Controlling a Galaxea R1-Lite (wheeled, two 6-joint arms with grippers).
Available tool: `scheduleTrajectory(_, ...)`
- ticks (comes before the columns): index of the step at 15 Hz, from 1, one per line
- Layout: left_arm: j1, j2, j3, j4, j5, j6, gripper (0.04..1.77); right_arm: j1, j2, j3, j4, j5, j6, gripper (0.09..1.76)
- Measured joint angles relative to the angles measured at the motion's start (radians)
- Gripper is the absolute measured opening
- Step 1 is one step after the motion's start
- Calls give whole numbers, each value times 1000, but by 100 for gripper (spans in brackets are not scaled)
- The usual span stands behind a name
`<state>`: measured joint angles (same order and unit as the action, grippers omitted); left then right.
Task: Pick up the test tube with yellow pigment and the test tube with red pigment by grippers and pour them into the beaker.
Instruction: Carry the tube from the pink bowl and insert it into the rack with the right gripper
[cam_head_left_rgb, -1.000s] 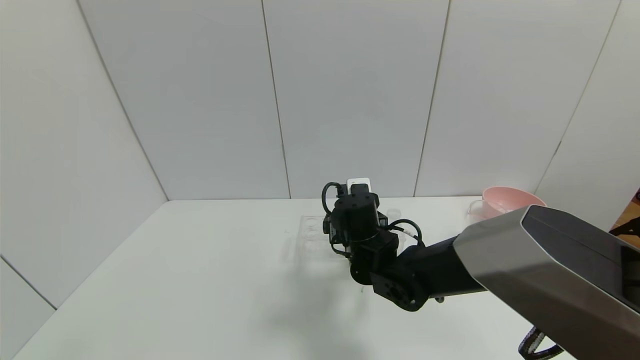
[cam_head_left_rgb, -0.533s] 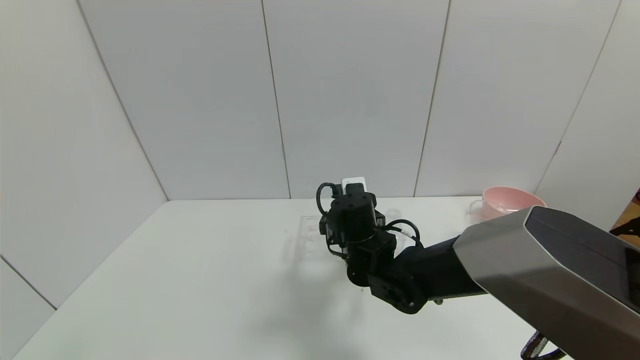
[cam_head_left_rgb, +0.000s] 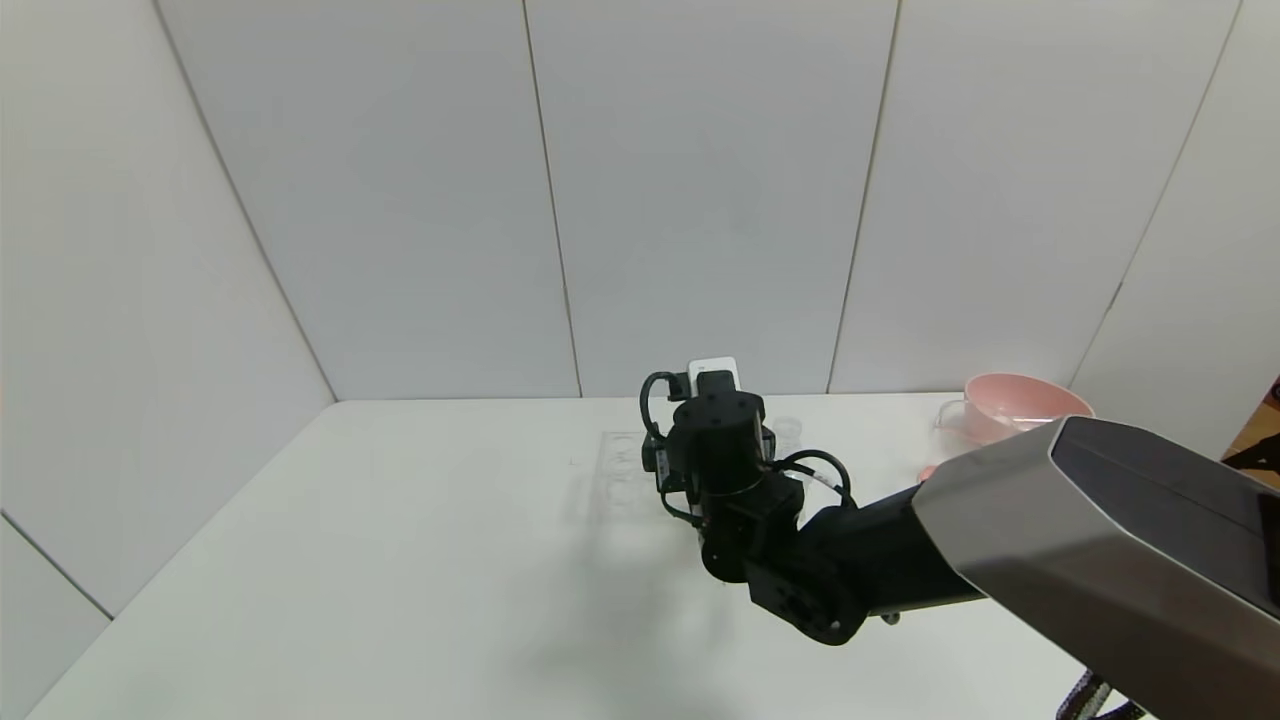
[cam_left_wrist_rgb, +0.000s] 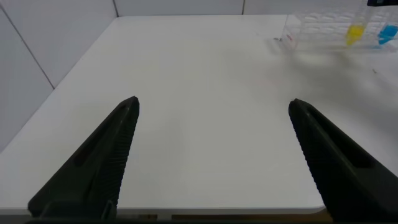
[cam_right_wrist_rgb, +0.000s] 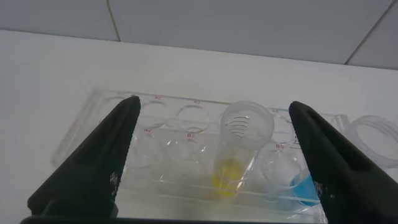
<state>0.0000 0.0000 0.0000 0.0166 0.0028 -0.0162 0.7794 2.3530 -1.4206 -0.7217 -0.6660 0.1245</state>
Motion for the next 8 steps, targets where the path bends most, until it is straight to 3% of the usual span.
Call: scheduleTrajectory(8,0,0,0,0,0,0,172,-9,0,-7,0,8,-17,171)
